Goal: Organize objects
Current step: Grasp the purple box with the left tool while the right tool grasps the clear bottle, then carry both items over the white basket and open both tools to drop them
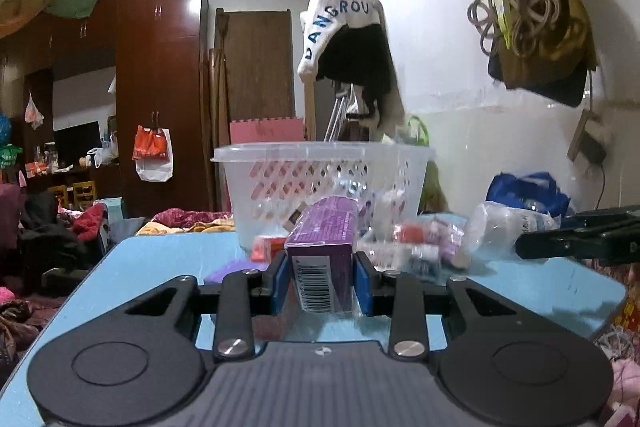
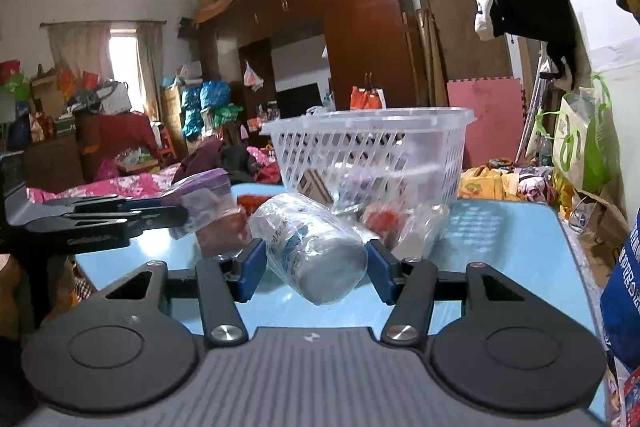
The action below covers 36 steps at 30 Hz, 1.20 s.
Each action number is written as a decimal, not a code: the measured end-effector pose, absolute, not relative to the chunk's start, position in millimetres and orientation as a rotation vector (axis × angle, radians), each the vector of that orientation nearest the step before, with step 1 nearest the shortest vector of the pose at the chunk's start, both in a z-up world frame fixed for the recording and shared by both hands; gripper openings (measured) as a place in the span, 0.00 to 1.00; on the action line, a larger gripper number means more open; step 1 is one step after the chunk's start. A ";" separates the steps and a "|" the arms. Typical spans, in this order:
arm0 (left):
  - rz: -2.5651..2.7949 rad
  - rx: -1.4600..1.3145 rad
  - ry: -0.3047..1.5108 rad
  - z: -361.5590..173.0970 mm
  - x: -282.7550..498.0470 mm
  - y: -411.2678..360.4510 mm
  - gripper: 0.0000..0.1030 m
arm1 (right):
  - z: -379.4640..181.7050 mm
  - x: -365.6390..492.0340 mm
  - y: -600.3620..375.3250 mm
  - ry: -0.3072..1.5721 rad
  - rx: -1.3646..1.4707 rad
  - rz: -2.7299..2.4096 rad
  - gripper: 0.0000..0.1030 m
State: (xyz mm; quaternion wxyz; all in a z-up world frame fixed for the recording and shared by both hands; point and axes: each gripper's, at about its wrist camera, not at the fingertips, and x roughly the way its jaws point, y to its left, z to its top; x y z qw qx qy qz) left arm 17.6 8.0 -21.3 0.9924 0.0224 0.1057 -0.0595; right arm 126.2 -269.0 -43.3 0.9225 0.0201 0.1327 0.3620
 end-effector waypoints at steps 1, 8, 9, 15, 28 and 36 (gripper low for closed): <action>-0.125 0.032 0.209 -20.3 18.1 9.9 0.37 | -41.9 127.4 -269.4 0.269 0.045 0.740 0.57; -0.152 -0.007 0.155 10.2 28.0 15.0 0.37 | -15.3 136.1 -263.9 0.216 0.034 0.730 0.56; -0.156 -0.016 0.136 21.2 32.9 15.1 0.37 | -6.7 140.2 -260.4 0.205 0.023 0.722 0.56; -0.146 0.010 0.134 82.2 104.0 3.8 0.37 | 44.0 204.2 -224.2 0.196 -0.042 0.644 0.56; -0.135 -0.063 0.371 75.1 215.7 16.5 0.69 | 44.4 242.6 -198.7 0.237 -0.118 0.555 0.91; -0.123 -0.022 0.304 48.8 123.3 43.5 0.80 | 17.2 193.2 -253.6 0.267 -0.071 0.588 1.00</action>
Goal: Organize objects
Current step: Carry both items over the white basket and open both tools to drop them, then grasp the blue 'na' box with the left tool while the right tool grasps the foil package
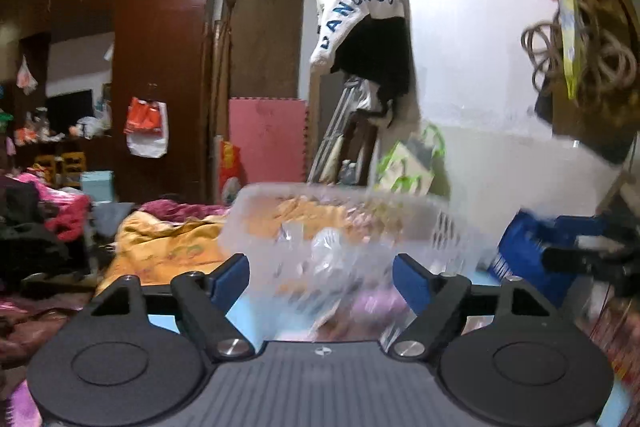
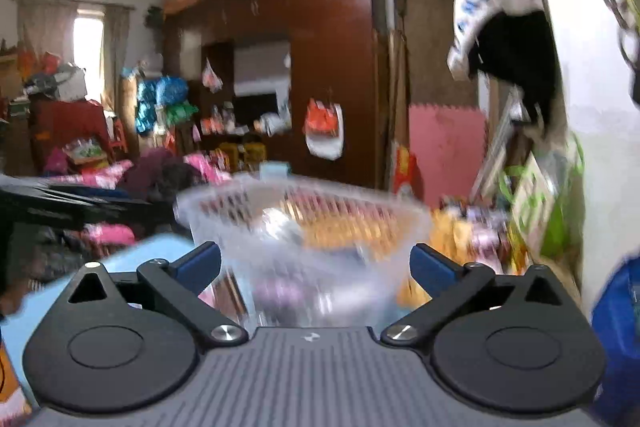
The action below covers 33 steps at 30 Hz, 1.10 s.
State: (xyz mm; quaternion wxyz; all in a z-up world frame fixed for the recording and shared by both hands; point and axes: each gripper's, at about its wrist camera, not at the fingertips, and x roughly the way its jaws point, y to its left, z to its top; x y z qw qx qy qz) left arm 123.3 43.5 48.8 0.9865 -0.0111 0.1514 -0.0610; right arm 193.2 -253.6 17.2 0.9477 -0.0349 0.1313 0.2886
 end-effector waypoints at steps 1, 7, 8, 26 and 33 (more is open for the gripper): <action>-0.113 -0.013 0.315 40.4 114.7 47.2 0.80 | 6.6 194.1 -258.8 0.306 -0.067 0.578 1.00; -0.053 -0.053 0.433 -2.9 97.0 79.9 0.80 | -39.8 216.3 -267.8 0.474 -0.040 0.562 0.67; -0.039 -0.054 0.445 -6.0 98.5 84.2 0.80 | -42.6 218.8 -265.7 0.490 -0.036 0.567 0.63; -0.089 0.012 0.520 -21.3 112.1 65.1 0.81 | -60.6 229.6 -257.3 0.547 -0.001 0.540 0.65; -0.085 0.018 0.553 -25.3 117.1 62.3 0.81 | -58.7 225.6 -250.0 0.529 -0.056 0.506 0.65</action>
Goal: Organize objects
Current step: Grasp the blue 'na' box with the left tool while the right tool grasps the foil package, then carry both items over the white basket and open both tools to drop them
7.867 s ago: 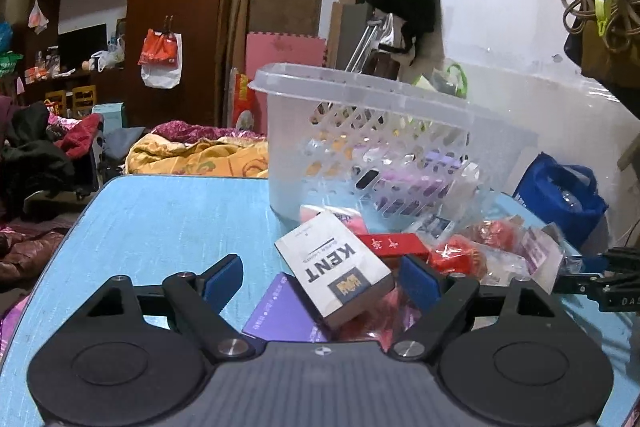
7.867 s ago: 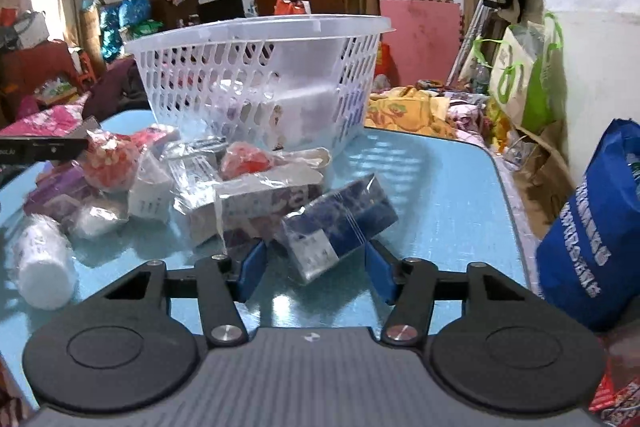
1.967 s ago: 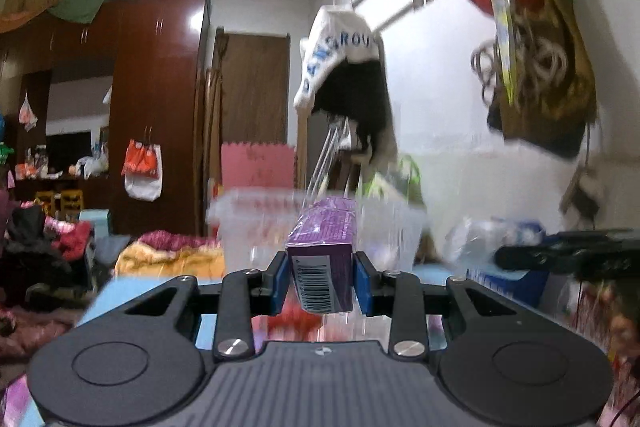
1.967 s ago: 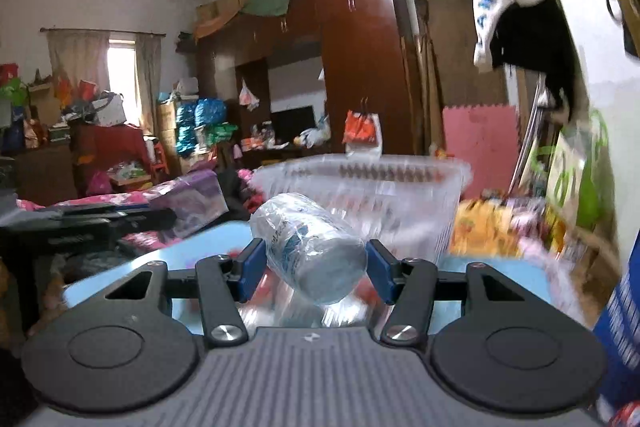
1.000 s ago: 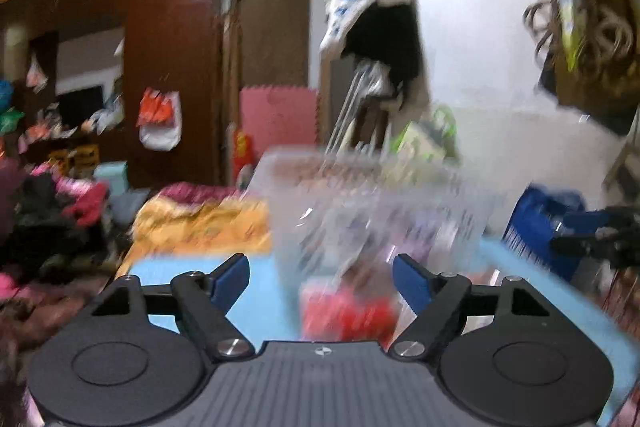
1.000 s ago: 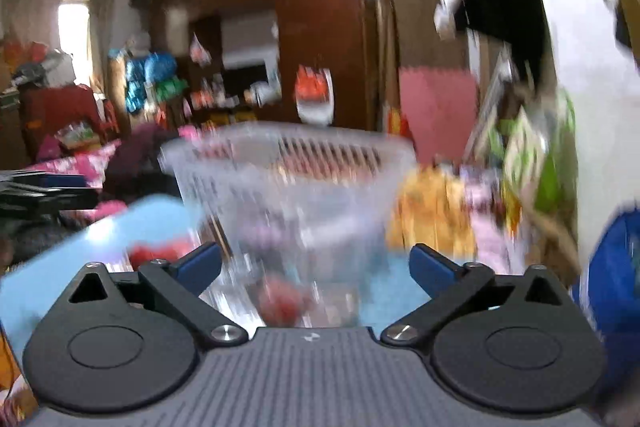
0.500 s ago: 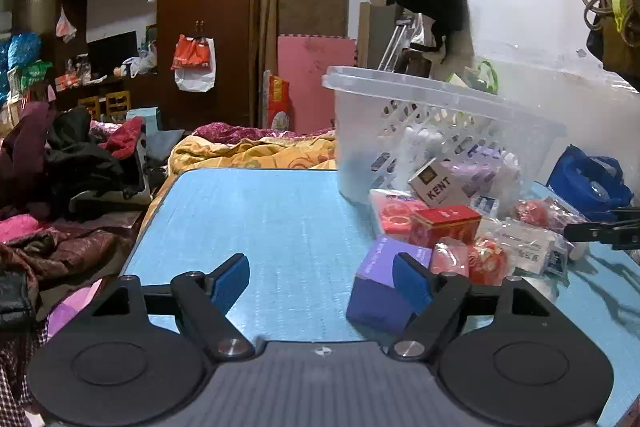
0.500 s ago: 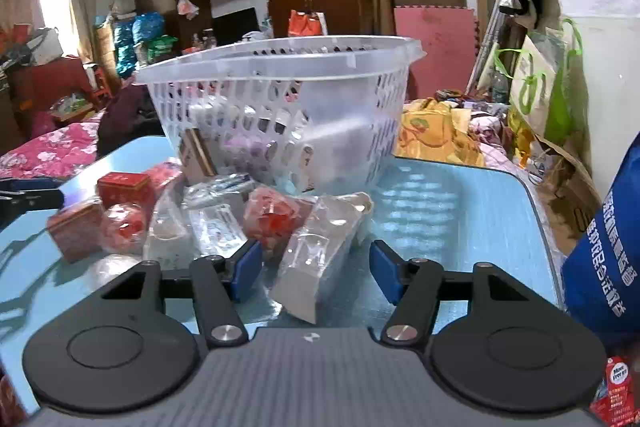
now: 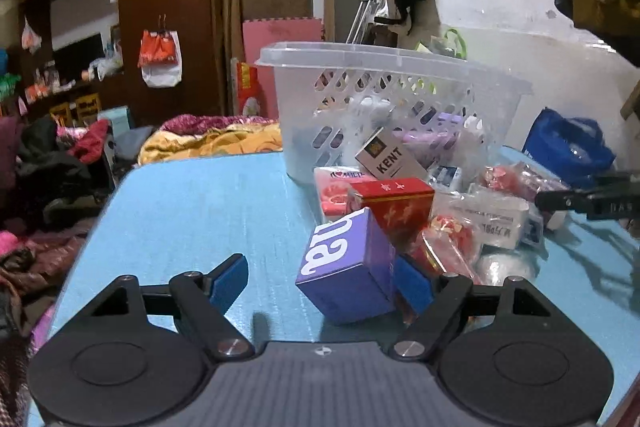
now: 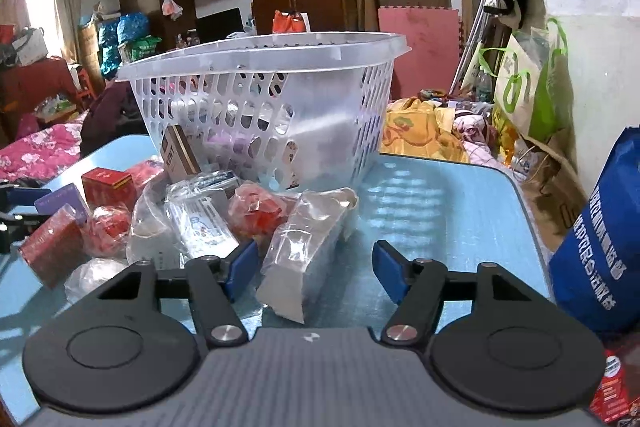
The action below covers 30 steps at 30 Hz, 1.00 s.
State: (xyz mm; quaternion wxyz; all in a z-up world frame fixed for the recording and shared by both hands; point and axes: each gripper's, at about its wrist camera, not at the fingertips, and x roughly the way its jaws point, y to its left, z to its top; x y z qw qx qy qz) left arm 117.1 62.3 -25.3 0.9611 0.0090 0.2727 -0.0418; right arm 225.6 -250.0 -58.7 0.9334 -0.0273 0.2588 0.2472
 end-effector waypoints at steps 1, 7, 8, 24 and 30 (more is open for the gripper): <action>-0.091 0.017 0.563 -26.0 119.3 62.6 0.81 | -58.8 224.9 -249.1 0.527 -0.063 0.501 0.64; -0.146 0.039 0.584 -28.6 119.9 56.2 0.80 | -58.7 224.4 -243.9 0.529 -0.089 0.488 0.58; -0.142 0.039 0.578 -28.9 119.4 56.0 0.73 | -59.4 226.9 -244.5 0.542 -0.081 0.498 0.51; -0.033 0.010 0.301 -14.8 83.1 59.5 0.42 | -47.6 204.1 -271.4 0.339 0.058 0.478 0.37; -0.044 -0.079 0.203 12.9 79.0 62.7 0.42 | -25.2 200.1 -284.9 0.278 0.134 0.482 0.36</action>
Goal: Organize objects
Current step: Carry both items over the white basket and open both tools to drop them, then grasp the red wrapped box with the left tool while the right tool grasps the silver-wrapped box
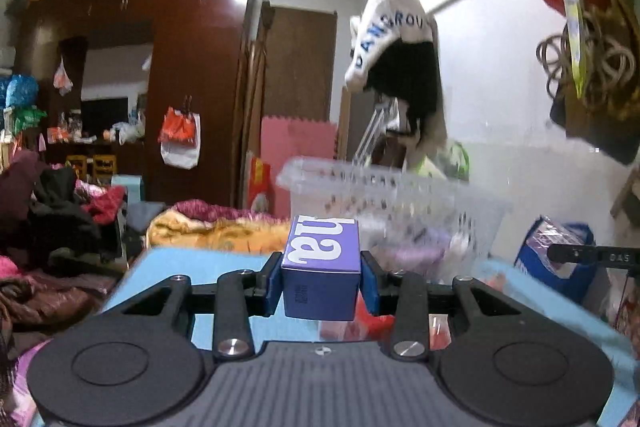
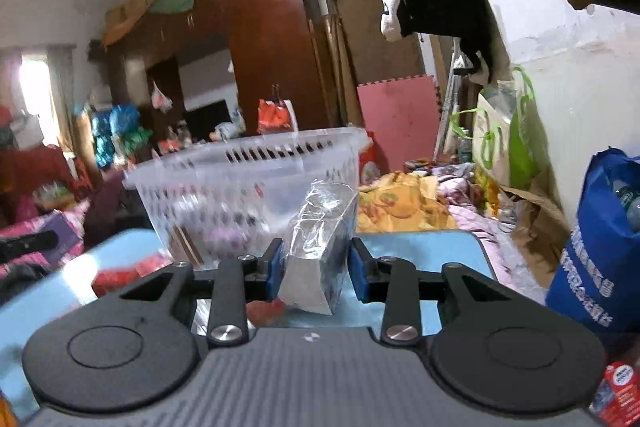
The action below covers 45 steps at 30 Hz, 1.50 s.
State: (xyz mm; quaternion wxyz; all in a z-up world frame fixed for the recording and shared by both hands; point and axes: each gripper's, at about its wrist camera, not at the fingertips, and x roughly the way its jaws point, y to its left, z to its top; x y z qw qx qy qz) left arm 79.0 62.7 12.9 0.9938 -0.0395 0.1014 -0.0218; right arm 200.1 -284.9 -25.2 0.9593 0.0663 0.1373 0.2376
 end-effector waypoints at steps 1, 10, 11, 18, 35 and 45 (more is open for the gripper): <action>-0.056 -0.079 0.197 21.8 81.2 61.7 0.42 | -16.6 196.4 -284.6 0.263 0.132 0.488 0.36; -0.133 -0.093 0.236 112.9 178.6 20.8 0.42 | 69.4 224.2 -217.7 0.183 -0.070 0.541 0.37; -0.129 -0.100 0.264 114.3 192.5 14.7 0.42 | 70.9 236.4 -207.7 0.203 -0.091 0.538 0.37; -0.096 -0.192 0.395 92.2 268.9 5.1 0.61 | 57.1 277.7 -177.7 0.233 -0.168 0.543 0.47; -0.107 -0.005 0.352 10.7 74.0 17.9 0.79 | -15.3 207.6 -232.4 0.406 -0.180 0.608 0.92; -0.115 0.077 0.497 -32.4 79.5 2.3 0.79 | -55.0 227.7 -193.1 0.553 -0.239 0.700 0.67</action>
